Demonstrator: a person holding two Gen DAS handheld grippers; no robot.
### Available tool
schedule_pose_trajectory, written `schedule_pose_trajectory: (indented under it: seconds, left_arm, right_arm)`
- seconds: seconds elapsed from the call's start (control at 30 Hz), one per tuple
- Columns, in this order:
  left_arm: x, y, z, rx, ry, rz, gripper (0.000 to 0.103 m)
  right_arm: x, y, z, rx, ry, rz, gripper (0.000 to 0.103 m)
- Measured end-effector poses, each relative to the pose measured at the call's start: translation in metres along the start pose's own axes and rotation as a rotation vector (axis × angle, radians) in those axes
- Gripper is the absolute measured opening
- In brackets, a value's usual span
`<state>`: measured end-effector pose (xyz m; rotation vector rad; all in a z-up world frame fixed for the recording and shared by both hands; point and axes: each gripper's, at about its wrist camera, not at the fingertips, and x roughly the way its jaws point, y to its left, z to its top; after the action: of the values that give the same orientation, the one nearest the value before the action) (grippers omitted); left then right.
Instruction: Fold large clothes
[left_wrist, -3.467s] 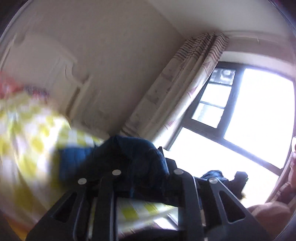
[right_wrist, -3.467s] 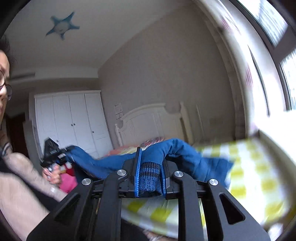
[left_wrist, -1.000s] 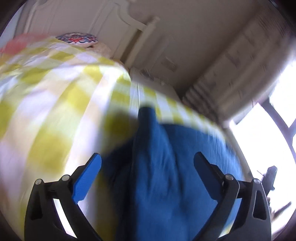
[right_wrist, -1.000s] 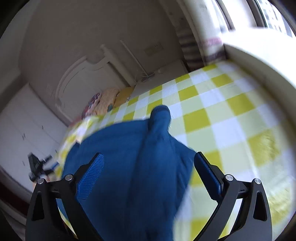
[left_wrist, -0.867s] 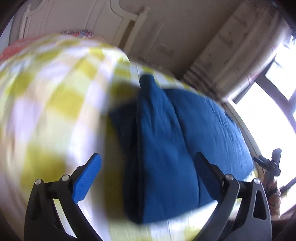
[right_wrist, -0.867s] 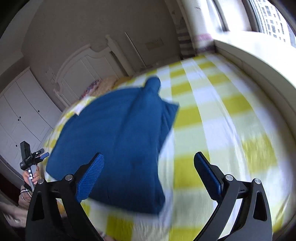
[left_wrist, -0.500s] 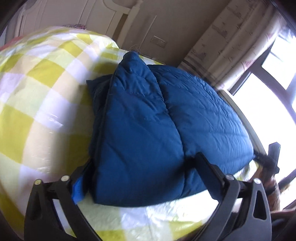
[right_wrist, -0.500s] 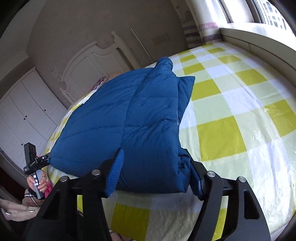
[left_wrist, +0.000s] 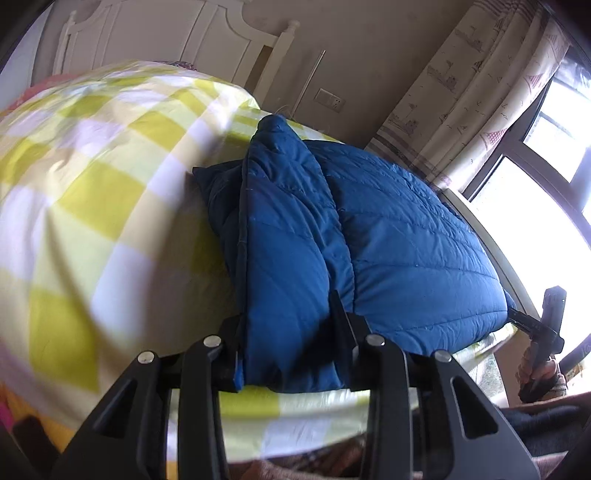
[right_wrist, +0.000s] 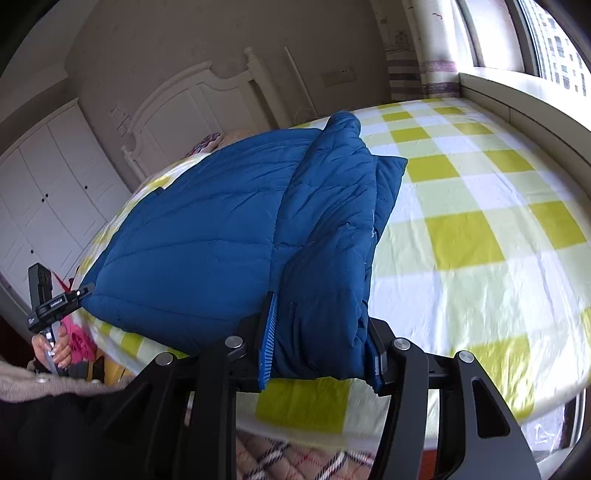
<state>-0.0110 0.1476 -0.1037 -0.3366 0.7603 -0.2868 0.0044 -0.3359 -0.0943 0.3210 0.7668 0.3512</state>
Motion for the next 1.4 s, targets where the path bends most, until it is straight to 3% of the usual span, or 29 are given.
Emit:
schedule_pose_trajectory:
  seconds: [0.17, 0.27, 0.33, 0.37, 0.43, 0.53, 0.6, 0.67, 0.7, 0.77, 0.83, 0.93, 1.07, 1.1, 1.17, 1.4]
  left_arm:
    - [-0.006, 0.004, -0.006, -0.012, 0.009, -0.007, 0.042]
    - [-0.014, 0.004, 0.0, 0.021, 0.01, 0.064, 0.07]
    - [-0.032, 0.0, 0.007, 0.081, -0.045, 0.159, 0.092]
    - [-0.046, -0.007, 0.017, 0.12, -0.113, 0.204, 0.097]
    - [-0.066, -0.028, 0.044, 0.194, -0.233, 0.236, 0.1]
    - [-0.064, -0.068, 0.087, 0.268, -0.287, 0.241, 0.101]
    - [-0.044, -0.102, 0.12, 0.302, -0.305, 0.229, 0.101]
    - [-0.012, -0.131, 0.147, 0.334, -0.286, 0.256, 0.101]
    - [0.014, -0.145, 0.161, 0.35, -0.25, 0.285, 0.101]
    - [0.061, -0.157, 0.18, 0.357, -0.16, 0.32, 0.101]
    - [0.114, -0.158, 0.194, 0.334, -0.062, 0.337, 0.1]
    - [0.165, -0.152, 0.199, 0.344, 0.022, 0.356, 0.1]
    - [0.243, -0.129, 0.185, 0.393, 0.137, 0.454, 0.101]
    - [0.254, -0.12, 0.181, 0.354, 0.181, 0.424, 0.101]
    - [0.257, -0.109, 0.184, 0.301, 0.177, 0.39, 0.101]
    - [0.256, -0.099, 0.181, 0.259, 0.163, 0.33, 0.101]
  right_arm:
    - [-0.011, 0.004, -0.011, -0.005, 0.015, 0.005, 0.054]
    - [-0.016, -0.002, -0.003, 0.019, 0.048, -0.026, 0.064]
    - [-0.033, -0.001, 0.011, 0.03, 0.022, -0.077, 0.093]
    - [-0.044, 0.003, 0.017, 0.014, -0.017, -0.098, 0.094]
    - [-0.062, 0.024, 0.044, -0.08, -0.13, -0.133, 0.094]
    - [-0.059, 0.071, 0.088, -0.227, -0.217, -0.176, 0.094]
    - [-0.045, 0.103, 0.114, -0.311, -0.259, -0.155, 0.094]
    - [-0.014, 0.14, 0.14, -0.411, -0.287, -0.137, 0.093]
    - [0.001, 0.151, 0.149, -0.433, -0.276, -0.15, 0.087]
    - [0.046, 0.174, 0.168, -0.493, -0.216, -0.214, 0.075]
    - [0.093, 0.184, 0.183, -0.5, -0.104, -0.211, 0.059]
    - [0.143, 0.181, 0.194, -0.484, -0.002, -0.218, 0.059]
    - [0.217, 0.149, 0.181, -0.49, 0.151, -0.288, 0.06]
    - [0.234, 0.135, 0.174, -0.456, 0.199, -0.266, 0.061]
    - [0.239, 0.118, 0.179, -0.358, 0.191, -0.215, 0.062]
    - [0.236, 0.118, 0.174, -0.357, 0.169, -0.229, 0.063]
